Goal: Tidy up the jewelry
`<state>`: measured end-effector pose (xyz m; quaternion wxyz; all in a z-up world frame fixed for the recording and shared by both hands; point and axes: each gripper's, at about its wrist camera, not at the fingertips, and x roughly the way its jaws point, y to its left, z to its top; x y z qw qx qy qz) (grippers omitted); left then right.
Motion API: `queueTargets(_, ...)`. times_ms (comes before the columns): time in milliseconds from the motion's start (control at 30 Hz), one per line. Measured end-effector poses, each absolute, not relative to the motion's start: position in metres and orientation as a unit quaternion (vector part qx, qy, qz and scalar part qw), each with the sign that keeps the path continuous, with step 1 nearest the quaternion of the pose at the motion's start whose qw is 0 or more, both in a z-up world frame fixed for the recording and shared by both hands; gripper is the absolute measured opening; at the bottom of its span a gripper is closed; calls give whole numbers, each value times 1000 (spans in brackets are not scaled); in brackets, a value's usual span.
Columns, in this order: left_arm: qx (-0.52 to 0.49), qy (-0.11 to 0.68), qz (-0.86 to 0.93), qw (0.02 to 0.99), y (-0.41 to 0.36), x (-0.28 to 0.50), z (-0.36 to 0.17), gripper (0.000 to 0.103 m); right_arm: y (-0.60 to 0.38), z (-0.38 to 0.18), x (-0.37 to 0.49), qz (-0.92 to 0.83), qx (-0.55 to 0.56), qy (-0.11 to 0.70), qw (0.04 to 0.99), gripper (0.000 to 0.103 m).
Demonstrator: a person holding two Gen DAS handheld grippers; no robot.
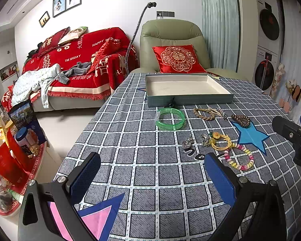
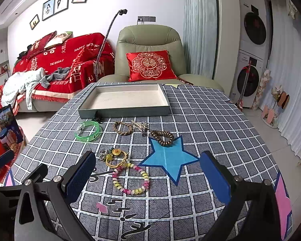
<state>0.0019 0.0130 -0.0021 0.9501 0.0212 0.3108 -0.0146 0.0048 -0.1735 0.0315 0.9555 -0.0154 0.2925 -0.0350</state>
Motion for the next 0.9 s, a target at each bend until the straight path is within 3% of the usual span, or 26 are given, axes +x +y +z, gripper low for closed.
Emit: queueTargets(900,20,310,-15,950,14,1,-2,103,-172,33,5,-34,-16,291,956,103)
